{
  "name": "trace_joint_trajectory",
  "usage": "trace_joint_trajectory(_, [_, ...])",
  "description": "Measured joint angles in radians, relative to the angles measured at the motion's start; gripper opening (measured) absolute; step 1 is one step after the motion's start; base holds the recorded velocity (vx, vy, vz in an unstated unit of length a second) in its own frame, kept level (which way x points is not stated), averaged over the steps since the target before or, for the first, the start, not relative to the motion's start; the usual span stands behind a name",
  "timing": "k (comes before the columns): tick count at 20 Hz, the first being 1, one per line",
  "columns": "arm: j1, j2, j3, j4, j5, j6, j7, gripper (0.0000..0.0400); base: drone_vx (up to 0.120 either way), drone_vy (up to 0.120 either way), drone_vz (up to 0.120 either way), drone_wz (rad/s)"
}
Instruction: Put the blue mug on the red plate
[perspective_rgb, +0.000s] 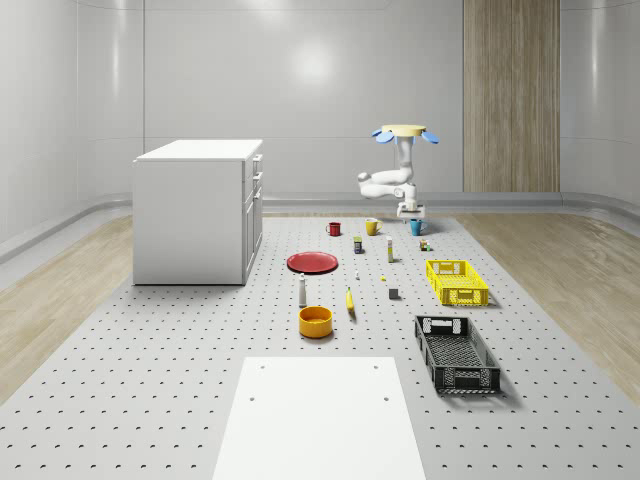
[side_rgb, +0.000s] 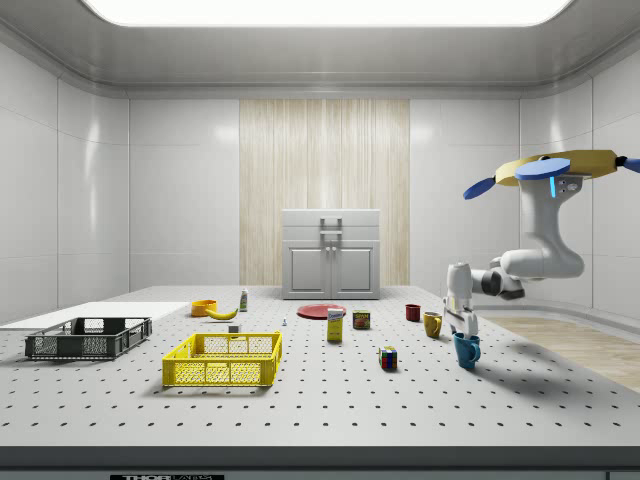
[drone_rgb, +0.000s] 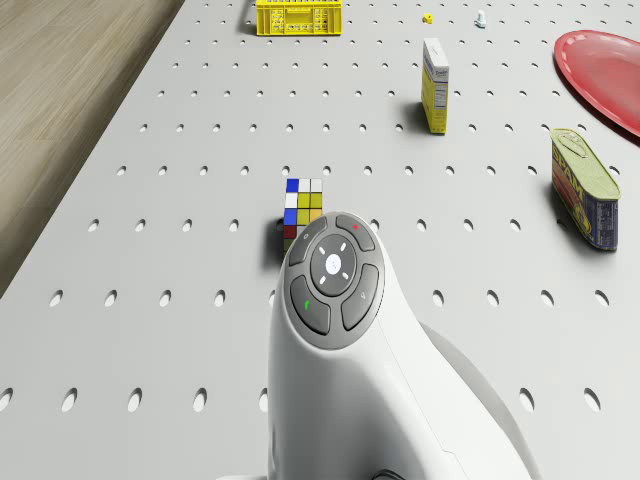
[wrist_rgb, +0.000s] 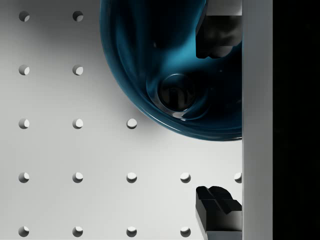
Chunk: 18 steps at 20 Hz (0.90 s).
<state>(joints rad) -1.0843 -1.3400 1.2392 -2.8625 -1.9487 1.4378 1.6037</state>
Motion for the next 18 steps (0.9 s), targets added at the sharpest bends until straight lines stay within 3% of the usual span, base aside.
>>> trace_joint_trajectory(3, [-0.003,-0.008,0.0,0.001,0.002,0.008,0.002,0.0194,0.0,0.0,0.0,0.0])
trace_joint_trajectory(6, [-0.006,-0.015,0.001,0.002,0.005,0.015,0.005,0.0144,0.0,0.0,0.0,0.0])
trace_joint_trajectory(13, [-0.012,-0.03,0.01,0.001,0.018,0.027,0.01,0.0108,0.0,0.0,0.0,0.0])
trace_joint_trajectory(15, [-0.014,-0.032,0.029,-0.002,0.036,0.023,0.014,0.0105,0.02,0.0,0.1,0.0])
trace_joint_trajectory(18, [-0.017,-0.036,0.058,-0.007,0.066,0.018,0.019,0.0102,0.12,-0.12,0.12,0.0])
